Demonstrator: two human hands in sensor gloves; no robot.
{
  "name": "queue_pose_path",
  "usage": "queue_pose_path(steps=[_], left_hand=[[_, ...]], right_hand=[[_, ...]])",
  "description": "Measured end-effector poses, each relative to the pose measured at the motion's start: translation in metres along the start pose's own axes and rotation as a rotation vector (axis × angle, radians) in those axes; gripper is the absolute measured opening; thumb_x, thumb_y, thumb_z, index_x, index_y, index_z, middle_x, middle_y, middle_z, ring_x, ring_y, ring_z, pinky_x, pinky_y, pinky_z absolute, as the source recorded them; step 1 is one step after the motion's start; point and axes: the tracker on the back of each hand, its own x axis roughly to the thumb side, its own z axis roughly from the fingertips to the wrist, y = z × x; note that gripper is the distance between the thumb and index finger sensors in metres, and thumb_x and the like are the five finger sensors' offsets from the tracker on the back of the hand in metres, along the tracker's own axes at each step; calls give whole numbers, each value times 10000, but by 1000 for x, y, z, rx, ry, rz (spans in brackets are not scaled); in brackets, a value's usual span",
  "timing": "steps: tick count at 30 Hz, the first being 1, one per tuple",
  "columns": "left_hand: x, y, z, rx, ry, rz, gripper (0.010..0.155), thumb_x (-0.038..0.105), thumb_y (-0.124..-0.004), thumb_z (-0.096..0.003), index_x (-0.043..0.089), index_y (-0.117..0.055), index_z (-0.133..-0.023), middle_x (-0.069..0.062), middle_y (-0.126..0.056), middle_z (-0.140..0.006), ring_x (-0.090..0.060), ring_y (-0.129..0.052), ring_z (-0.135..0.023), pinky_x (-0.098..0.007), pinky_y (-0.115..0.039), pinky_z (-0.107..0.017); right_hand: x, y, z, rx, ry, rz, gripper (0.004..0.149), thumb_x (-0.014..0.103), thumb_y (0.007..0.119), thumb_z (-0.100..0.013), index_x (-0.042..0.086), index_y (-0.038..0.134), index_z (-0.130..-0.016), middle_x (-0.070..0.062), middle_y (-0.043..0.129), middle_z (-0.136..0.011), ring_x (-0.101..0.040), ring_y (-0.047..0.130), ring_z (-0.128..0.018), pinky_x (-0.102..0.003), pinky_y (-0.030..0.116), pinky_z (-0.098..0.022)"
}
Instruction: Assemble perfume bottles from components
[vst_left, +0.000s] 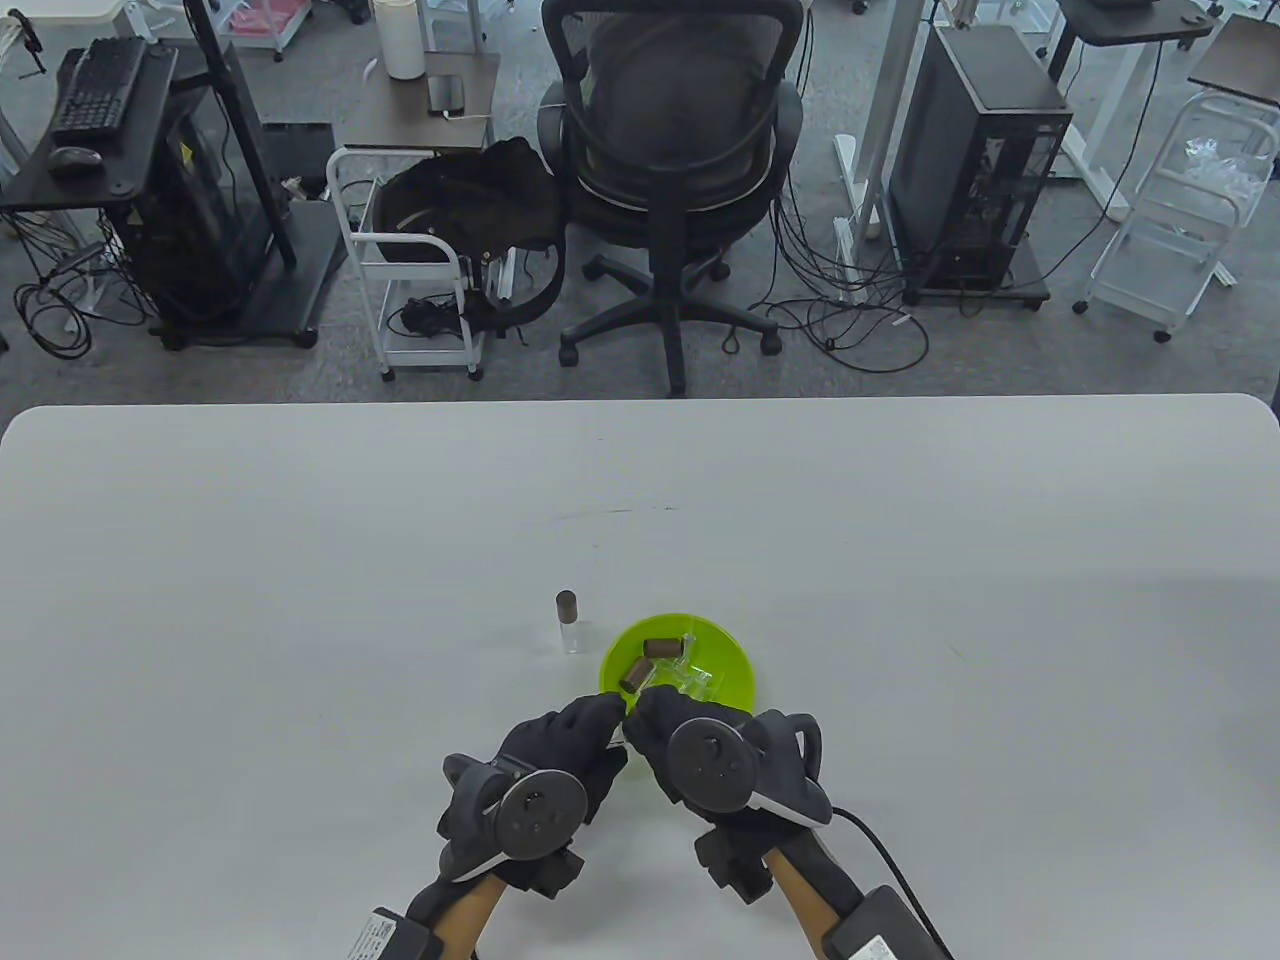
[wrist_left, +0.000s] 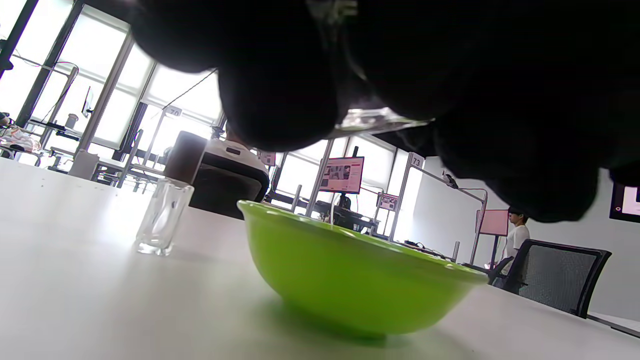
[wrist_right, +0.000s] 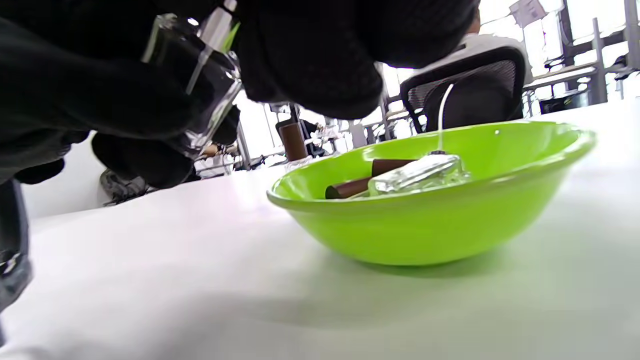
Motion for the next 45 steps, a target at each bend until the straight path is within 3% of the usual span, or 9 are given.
queue_pose_path(steps=[4,10,13,18,23,29,33,41,45], left_hand=[[-2,0,-1,7,9,11,529,417,-824,-456,187,-751,-926,-77,-938,-847,-146,-1043,-495,-247,-878,-432],[-9,4,-2,13,38,57,528,421,-822,-456,190,-752,-924,-75,-939,-847,-144,-1044,-494,-245,-878,-430],[-8,3,-2,8,34,52,528,421,-824,-455,188,-755,-923,-74,-942,-844,-143,-1045,-492,-244,-879,-429],[-6,2,-2,3,25,47,530,423,-824,-453,186,-759,-923,-73,-947,-841,-140,-1048,-487,-242,-881,-425],[-6,3,0,11,23,-1,533,417,-834,-448,187,-760,-923,-75,-945,-843,-147,-1044,-491,-247,-877,-430],[-16,6,-1,22,63,-14,529,420,-832,-452,206,-749,-928,-60,-934,-860,-147,-1043,-507,-248,-875,-439],[-30,11,0,33,131,24,530,421,-830,-455,204,-746,-931,-61,-932,-861,-147,-1042,-509,-249,-875,-440],[-49,18,4,61,211,80,531,422,-832,-454,203,-747,-930,-62,-934,-859,-146,-1043,-506,-249,-876,-437],[-50,18,4,59,217,82,531,422,-832,-455,203,-746,-931,-61,-933,-860,-146,-1043,-508,-248,-876,-438]], right_hand=[[3,2,1,-24,-9,-87,505,384,528,-650,103,536,-1070,-184,787,-905,-195,947,-659,-447,795,-606],[-2,-1,1,43,-96,-56,527,377,563,-646,168,485,-1123,-173,728,-1004,-235,901,-808,-486,759,-679],[2,-1,2,16,-104,24,530,346,583,-622,156,497,-1109,-140,749,-983,-192,914,-791,-456,780,-683],[8,3,5,-110,-135,263,544,349,530,-544,87,593,-1016,-37,852,-792,-53,957,-604,-353,868,-595],[4,7,2,-64,-76,101,538,359,532,-552,62,657,-983,-51,871,-729,-84,948,-537,-372,846,-555],[-11,1,-3,56,-54,-80,641,498,634,-574,156,546,-1110,-138,787,-990,-235,921,-765,-480,766,-652],[-18,-3,-6,25,-14,59,556,425,651,-595,180,590,-1090,-133,787,-1009,-241,929,-778,-487,774,-652],[-7,23,-32,242,32,173,500,371,700,-588,270,613,-1070,-57,787,-1047,-202,928,-788,-451,774,-676],[2,30,-40,248,28,293,479,367,722,-575,301,645,-1043,-19,824,-1015,-175,926,-716,-425,784,-658]])
